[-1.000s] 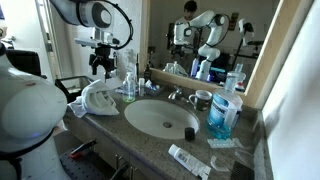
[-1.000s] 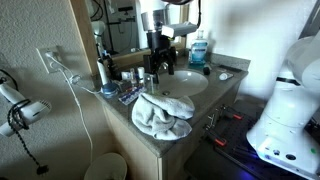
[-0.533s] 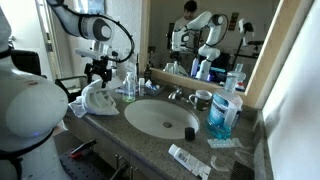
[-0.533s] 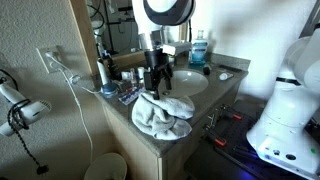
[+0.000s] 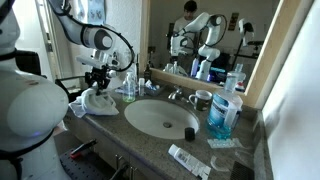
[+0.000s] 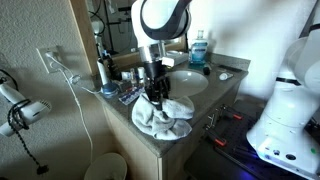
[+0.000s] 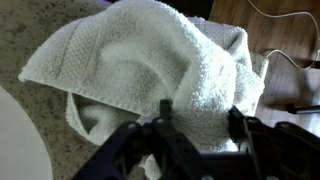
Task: Hang up the towel.
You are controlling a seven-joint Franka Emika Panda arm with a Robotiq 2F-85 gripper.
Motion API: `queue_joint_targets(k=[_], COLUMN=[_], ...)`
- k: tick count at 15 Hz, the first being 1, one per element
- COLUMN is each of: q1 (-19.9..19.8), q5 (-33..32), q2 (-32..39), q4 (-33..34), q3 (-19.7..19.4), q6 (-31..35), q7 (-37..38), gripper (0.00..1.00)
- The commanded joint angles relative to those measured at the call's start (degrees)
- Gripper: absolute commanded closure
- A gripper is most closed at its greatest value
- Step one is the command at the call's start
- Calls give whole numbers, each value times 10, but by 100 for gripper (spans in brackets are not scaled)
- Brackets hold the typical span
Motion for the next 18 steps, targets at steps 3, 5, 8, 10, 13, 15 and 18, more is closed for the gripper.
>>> queue_joint_targets(k=[3,5,8,10,13,15,18], q1=[4,4,1,-5,-18,-30,-59], q5=[26,25,25,18,-12,-37,-88], q2=[4,1,-12,-33,-92,-135,-190], q4=[-14,-14,-10,-7,-10,-6,18], q3=[-3,-4,-7,-16,-37,-53,-75], q6=[40,42,11,-31,-110,-165,-247], q7=[-19,-20,-38,-54,-41,-25,7], gripper=[89,96,94,95,95,95,95])
